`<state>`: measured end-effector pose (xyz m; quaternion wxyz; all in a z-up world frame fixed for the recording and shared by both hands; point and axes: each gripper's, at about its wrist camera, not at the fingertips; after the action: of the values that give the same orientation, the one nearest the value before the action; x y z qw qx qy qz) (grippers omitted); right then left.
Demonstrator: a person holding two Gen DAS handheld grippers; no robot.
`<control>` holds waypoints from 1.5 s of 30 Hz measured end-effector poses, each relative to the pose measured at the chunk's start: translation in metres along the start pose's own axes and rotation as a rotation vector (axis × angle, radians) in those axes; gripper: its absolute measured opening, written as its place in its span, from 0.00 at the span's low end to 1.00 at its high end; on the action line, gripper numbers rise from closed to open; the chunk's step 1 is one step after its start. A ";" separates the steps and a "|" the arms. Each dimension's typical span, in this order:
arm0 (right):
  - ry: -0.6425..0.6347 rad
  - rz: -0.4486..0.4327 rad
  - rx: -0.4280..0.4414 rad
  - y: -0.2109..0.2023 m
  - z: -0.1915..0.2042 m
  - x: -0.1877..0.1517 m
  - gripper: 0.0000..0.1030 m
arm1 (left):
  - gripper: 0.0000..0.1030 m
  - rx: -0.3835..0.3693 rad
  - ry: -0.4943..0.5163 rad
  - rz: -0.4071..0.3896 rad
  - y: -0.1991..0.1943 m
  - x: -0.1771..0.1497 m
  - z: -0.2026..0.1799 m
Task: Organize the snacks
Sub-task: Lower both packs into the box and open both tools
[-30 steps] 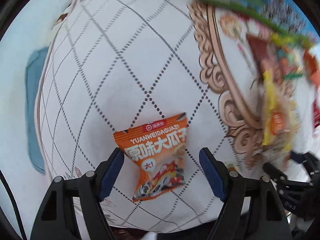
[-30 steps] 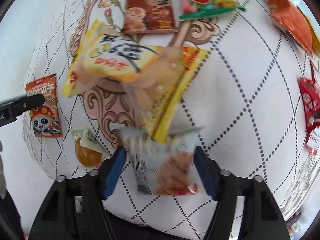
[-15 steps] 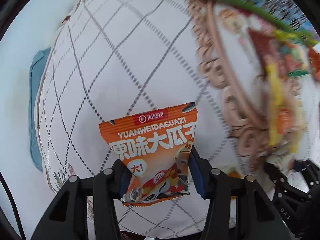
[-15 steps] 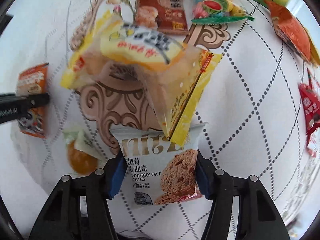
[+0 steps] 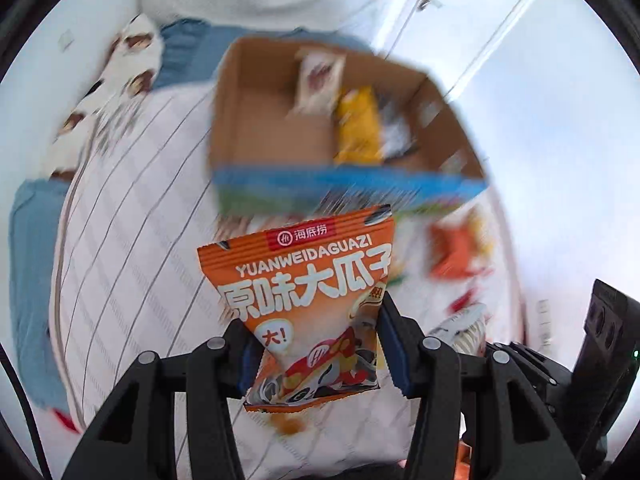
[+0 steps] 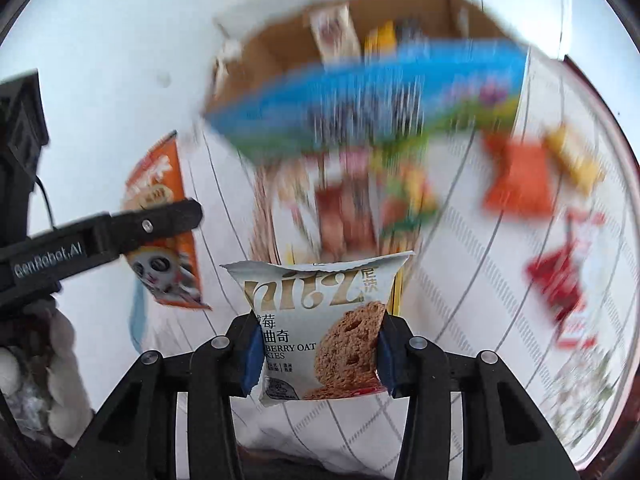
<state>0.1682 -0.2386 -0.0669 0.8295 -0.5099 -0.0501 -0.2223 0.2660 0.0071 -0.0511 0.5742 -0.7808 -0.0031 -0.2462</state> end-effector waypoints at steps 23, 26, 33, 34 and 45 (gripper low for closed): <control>-0.064 0.111 -0.227 0.151 -0.014 0.235 0.60 | 0.54 0.188 0.016 0.181 0.151 0.182 0.031; -0.068 0.128 -0.275 0.165 -0.022 0.234 0.95 | 0.83 0.213 0.033 0.171 0.158 0.178 0.034; -0.033 0.075 -0.243 0.155 -0.028 0.234 0.95 | 0.92 0.261 0.041 0.064 0.135 0.180 0.033; -0.030 0.054 -0.238 0.149 -0.027 0.234 0.95 | 0.92 0.258 0.051 0.050 0.129 0.181 0.030; -0.064 -0.106 -0.201 0.054 -0.018 0.194 0.95 | 0.96 0.239 0.136 -0.197 0.016 0.142 -0.017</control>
<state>0.3618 -0.2956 -0.0597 0.7592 -0.5940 -0.0811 -0.2533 0.3890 -0.0536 -0.0069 0.6349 -0.6844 -0.0699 -0.3516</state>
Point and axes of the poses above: each gripper's, at about its wrist camera, not at the fingertips, and y roughly the way its jaws point, z to its left, x to its top, and after that the axes turned 9 degrees about y, right-handed
